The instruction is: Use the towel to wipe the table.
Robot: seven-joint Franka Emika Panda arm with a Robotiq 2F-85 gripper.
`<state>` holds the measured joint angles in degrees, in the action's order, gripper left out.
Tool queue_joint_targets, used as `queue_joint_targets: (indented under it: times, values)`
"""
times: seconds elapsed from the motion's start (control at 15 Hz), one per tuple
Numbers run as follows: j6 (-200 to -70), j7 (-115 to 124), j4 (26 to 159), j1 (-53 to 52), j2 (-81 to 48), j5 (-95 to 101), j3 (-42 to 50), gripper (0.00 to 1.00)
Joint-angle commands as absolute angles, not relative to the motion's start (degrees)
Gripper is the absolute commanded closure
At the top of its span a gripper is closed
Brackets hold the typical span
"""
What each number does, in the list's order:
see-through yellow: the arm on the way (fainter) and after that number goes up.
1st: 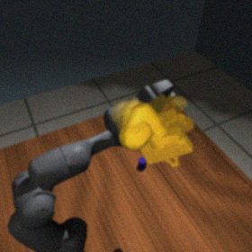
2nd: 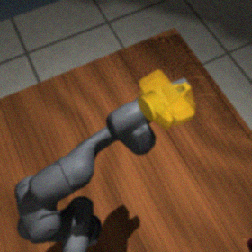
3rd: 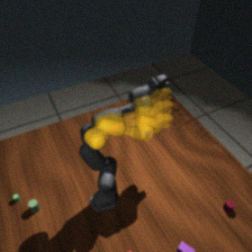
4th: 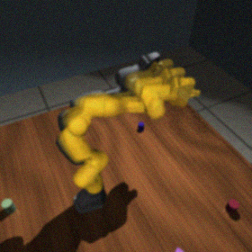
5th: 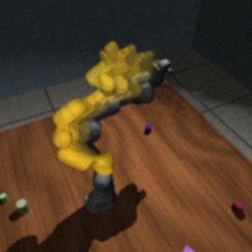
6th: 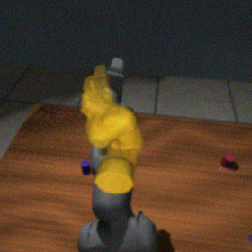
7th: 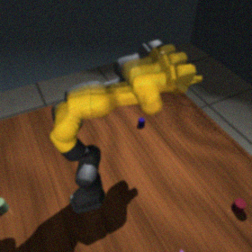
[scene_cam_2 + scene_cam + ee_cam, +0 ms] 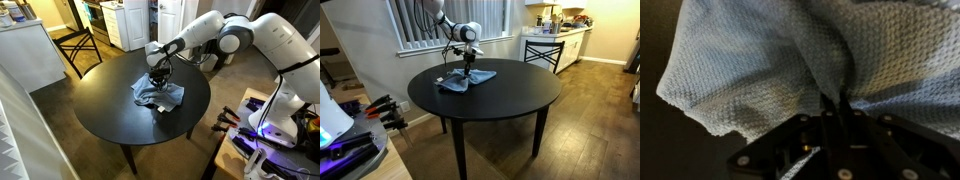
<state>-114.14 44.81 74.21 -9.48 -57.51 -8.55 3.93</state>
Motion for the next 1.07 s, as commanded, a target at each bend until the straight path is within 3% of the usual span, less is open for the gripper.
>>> queue_joint_targets:
  times: [0.0,0.6,1.0]
  values:
    - [-115.19,45.33,74.59,-8.22,-56.25,-8.03,4.54,0.98]
    - [-120.67,50.93,80.45,-0.18,-46.93,-10.2,9.96,0.98]
    - [-118.36,58.73,79.72,-1.05,-48.56,-6.64,12.13,0.98]
